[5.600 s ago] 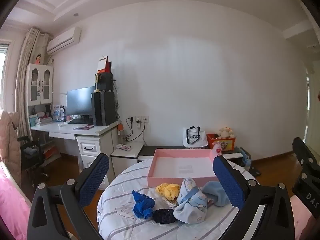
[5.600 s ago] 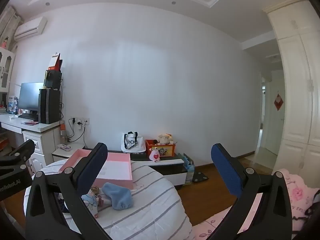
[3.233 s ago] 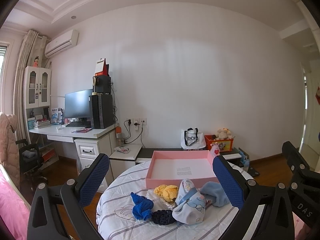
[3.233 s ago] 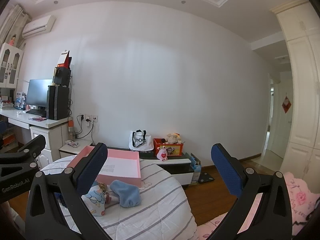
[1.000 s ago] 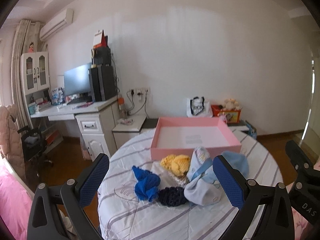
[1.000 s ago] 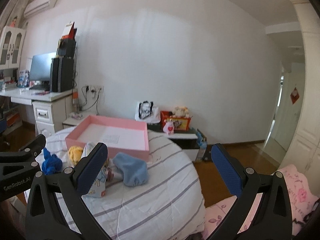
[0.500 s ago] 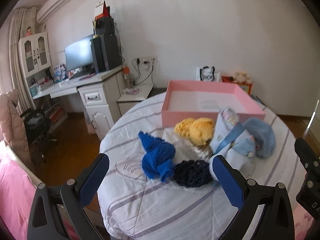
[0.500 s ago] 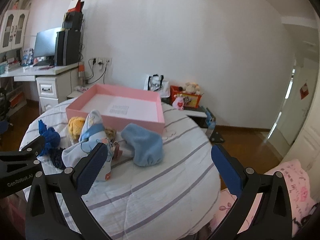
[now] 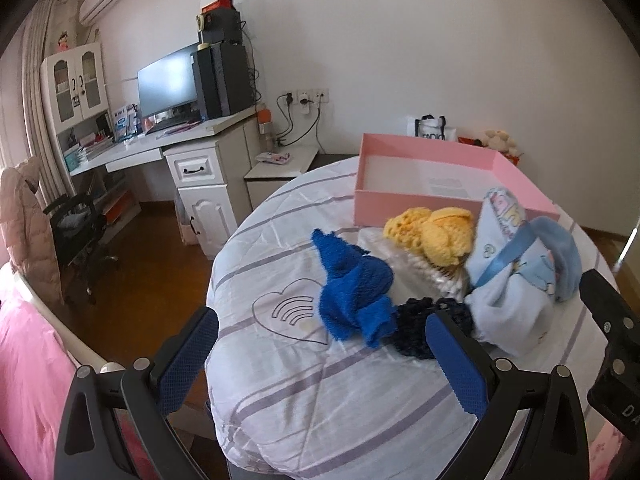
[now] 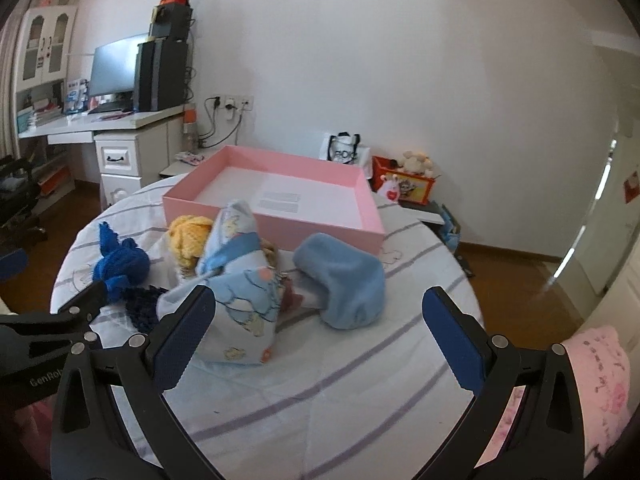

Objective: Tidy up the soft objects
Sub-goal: 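Move both tools down toward the pile of soft items, then close the right tool on the light-blue patterned cloth with ribbon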

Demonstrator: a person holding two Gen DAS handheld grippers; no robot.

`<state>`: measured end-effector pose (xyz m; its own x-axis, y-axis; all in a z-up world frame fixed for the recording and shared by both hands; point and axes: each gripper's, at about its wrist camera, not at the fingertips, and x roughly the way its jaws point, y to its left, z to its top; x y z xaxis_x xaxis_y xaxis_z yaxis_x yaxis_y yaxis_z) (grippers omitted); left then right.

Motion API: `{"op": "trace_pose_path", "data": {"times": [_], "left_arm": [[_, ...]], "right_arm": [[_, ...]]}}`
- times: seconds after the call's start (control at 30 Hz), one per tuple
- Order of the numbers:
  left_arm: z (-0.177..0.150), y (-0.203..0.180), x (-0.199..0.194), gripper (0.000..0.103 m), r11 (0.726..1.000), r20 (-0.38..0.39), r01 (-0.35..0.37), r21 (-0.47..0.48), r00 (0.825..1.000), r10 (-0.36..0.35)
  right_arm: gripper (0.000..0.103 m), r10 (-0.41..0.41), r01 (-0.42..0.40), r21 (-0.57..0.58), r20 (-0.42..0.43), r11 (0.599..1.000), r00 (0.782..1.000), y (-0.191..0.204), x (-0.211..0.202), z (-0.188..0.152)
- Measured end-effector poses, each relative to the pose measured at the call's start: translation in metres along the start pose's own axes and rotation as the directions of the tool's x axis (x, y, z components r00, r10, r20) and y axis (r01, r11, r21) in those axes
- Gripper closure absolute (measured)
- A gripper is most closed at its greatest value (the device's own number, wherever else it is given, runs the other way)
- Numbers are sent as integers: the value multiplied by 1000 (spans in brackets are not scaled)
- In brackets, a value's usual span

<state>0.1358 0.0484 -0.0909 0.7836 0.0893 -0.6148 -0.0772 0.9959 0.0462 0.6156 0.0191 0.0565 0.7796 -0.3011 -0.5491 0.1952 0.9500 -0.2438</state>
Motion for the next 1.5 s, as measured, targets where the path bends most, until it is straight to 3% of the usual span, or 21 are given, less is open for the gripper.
{"op": "trace_pose_path", "data": {"times": [0.47, 0.77, 0.93, 1.07, 1.13, 1.33, 1.5], "left_arm": [[-5, 33, 32, 0, 998, -75, -13, -61, 997, 8], [-7, 45, 44, 0, 996, -102, 16, -91, 994, -25], [-6, 46, 43, 0, 995, -98, 25, -95, 995, -34], [-4, 42, 40, 1, 995, -92, 33, -93, 995, -41], [-2, 40, 39, 1, 995, -93, 42, -94, 994, -51], [4, 30, 37, 1, 994, -84, 61, -92, 994, -69], [8, 24, 37, 1, 991, -93, 95, -93, 990, -103]], "right_arm": [[0, 96, -100, -30, -95, 995, 991, 41, 48, 5], [0, 158, -162, -10, -152, 987, 976, 50, 75, 4], [16, 247, -246, 27, -169, 969, 954, 46, 85, 0], [27, 241, -243, 8, -142, 970, 960, 46, 81, -3], [46, 234, -233, 20, -129, 972, 964, 42, 77, -4], [54, 298, -287, 93, -133, 953, 945, 21, 76, -5], [56, 298, -290, 86, -106, 953, 949, 13, 62, -2]]}}
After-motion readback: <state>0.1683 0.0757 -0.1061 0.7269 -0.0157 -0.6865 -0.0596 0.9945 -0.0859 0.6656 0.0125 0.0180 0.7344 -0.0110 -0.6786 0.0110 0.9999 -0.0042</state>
